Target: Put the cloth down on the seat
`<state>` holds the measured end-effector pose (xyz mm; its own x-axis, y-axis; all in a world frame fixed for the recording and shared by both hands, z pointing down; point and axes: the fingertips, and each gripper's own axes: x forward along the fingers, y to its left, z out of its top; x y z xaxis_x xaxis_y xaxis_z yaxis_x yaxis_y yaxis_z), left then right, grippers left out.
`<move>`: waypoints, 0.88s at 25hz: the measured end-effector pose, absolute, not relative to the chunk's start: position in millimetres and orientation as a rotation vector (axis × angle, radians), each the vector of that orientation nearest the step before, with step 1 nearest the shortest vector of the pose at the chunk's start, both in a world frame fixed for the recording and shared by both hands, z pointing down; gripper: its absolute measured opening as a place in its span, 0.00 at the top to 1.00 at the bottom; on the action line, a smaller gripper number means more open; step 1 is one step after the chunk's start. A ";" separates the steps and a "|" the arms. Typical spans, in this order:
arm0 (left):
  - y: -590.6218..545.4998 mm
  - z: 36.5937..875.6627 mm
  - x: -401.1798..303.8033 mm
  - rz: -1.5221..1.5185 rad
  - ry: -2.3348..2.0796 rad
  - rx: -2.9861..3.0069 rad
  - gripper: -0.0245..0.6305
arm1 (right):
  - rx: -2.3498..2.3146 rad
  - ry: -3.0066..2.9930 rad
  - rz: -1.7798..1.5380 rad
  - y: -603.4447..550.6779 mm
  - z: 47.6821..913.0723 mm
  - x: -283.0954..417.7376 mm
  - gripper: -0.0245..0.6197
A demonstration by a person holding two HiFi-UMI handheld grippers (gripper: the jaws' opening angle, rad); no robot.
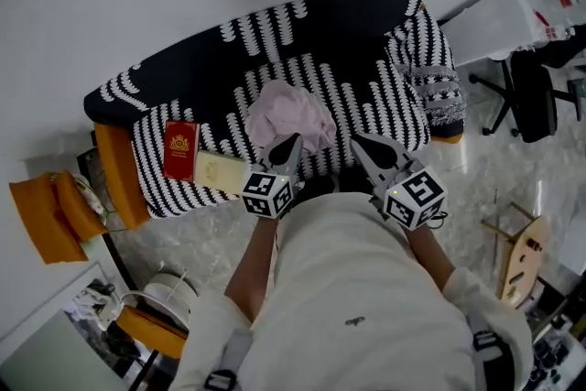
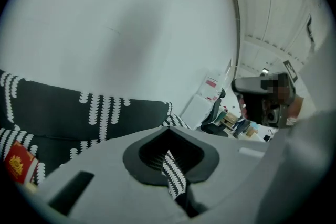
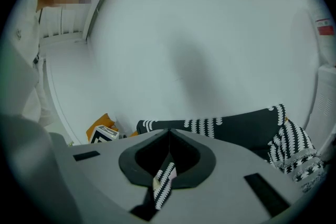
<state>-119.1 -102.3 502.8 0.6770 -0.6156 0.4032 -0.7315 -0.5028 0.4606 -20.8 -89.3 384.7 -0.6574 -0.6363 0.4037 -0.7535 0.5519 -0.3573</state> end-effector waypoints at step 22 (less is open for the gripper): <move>42.7 373.7 54.0 0.054 -0.982 2.448 0.94 | 1.084 -2.738 0.691 46.3 347.8 104.9 0.95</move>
<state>54.0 42.7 373.7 0.7392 -0.6381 0.2154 -0.6580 -0.6162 0.4327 104.9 46.3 347.8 -0.7370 -0.6201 0.2690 -0.6735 0.6399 -0.3701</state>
